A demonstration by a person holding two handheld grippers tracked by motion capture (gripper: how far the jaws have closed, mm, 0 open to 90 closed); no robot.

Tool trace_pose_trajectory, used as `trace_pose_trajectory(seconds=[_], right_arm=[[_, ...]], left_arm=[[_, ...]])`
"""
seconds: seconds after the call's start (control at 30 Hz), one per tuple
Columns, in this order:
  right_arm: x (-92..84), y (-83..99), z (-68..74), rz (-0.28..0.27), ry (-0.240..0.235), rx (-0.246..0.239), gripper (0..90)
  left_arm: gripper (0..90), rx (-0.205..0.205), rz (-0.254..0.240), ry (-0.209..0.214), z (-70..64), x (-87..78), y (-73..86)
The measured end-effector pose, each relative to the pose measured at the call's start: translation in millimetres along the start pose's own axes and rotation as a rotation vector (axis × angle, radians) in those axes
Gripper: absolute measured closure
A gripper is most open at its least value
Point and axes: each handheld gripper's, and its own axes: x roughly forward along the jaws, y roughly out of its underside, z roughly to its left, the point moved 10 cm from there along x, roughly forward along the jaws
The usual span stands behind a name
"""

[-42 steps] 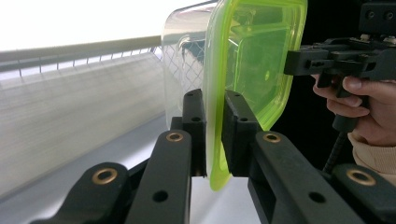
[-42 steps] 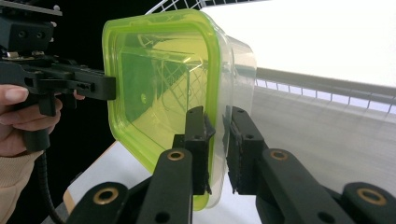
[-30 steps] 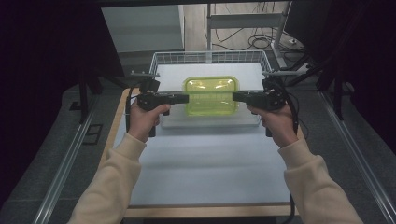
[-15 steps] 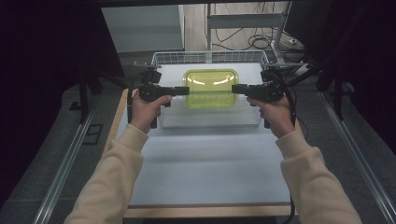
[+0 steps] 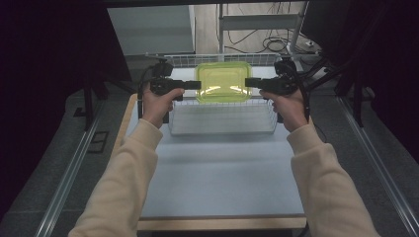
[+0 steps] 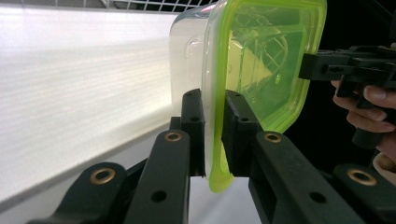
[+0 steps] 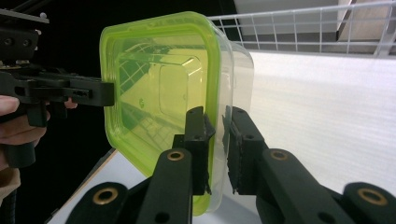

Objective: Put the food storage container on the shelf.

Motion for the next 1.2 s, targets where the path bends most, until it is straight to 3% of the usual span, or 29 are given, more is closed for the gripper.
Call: trace_pose_trajectory(seconds=[0.13,0.27,0.43,0.63,0.97,1.1,1.2], right_arm=[[1.7,-5.7,-2.6,0.004,-0.001,0.009,79.6],[2.9,-9.5,-7.0,0.009,0.003,0.023,79.7],[7.3,-16.3,-15.9,0.019,0.030,0.047,79.7],[16.3,-16.0,-26.9,0.044,0.048,0.071,79.5],[30.0,-13.4,-46.3,0.072,0.075,0.124,77.9],[37.1,-16.8,-54.5,0.040,0.078,0.144,75.3],[39.1,-17.1,-57.2,0.039,0.096,0.125,73.6]], left_arm=[[80.3,-0.001,0.010,-0.008,1.7,1.8,-4.9],[80.4,-0.019,0.019,0.012,4.2,6.9,-11.0],[80.2,-0.016,0.028,-0.014,9.2,14.8,-18.6],[79.8,-0.048,0.039,-0.042,19.0,28.7,-21.1],[79.1,-0.119,0.038,-0.023,27.5,41.4,-25.8],[77.1,-0.136,0.033,-0.032,33.3,47.4,-30.2],[75.8,-0.159,0.027,-0.024,35.6,49.4,-31.2]])
